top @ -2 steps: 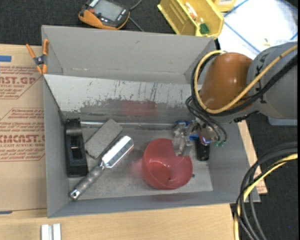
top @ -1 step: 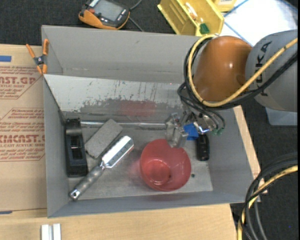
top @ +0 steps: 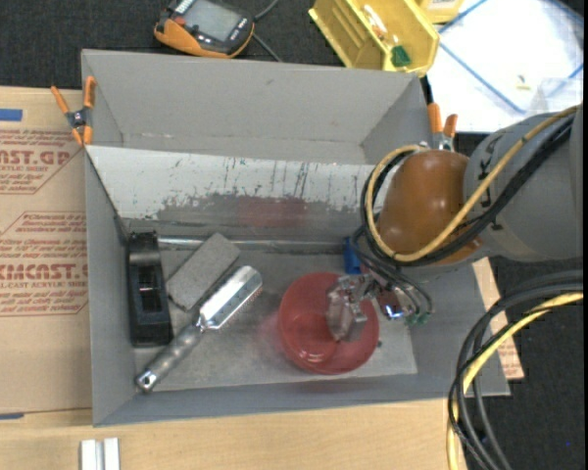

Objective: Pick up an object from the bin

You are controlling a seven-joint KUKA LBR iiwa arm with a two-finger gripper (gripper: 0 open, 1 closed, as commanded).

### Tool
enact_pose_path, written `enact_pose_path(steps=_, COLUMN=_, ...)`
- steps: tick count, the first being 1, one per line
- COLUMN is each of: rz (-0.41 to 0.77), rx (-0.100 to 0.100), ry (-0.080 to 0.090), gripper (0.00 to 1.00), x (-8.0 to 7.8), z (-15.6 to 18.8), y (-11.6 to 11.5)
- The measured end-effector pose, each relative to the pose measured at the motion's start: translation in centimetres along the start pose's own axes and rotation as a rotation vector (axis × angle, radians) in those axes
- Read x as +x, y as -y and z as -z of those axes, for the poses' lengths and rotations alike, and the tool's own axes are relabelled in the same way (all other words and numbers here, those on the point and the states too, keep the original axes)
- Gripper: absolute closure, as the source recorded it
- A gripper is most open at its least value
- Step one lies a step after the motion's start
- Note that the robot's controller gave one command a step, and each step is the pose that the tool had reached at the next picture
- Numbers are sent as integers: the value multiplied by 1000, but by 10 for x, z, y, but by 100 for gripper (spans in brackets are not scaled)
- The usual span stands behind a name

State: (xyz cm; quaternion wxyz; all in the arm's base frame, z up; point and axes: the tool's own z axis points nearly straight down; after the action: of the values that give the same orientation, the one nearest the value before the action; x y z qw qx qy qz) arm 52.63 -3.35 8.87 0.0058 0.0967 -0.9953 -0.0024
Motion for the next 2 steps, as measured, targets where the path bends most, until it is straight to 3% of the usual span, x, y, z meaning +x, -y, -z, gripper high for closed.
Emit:
enact_pose_path(steps=1, rz=302, rx=6, ry=31, gripper=100, x=-40, z=61, y=-71)
enact_pose_path(steps=2, rz=59, rx=2, ry=-6, gripper=100, x=-1, z=26, y=4)
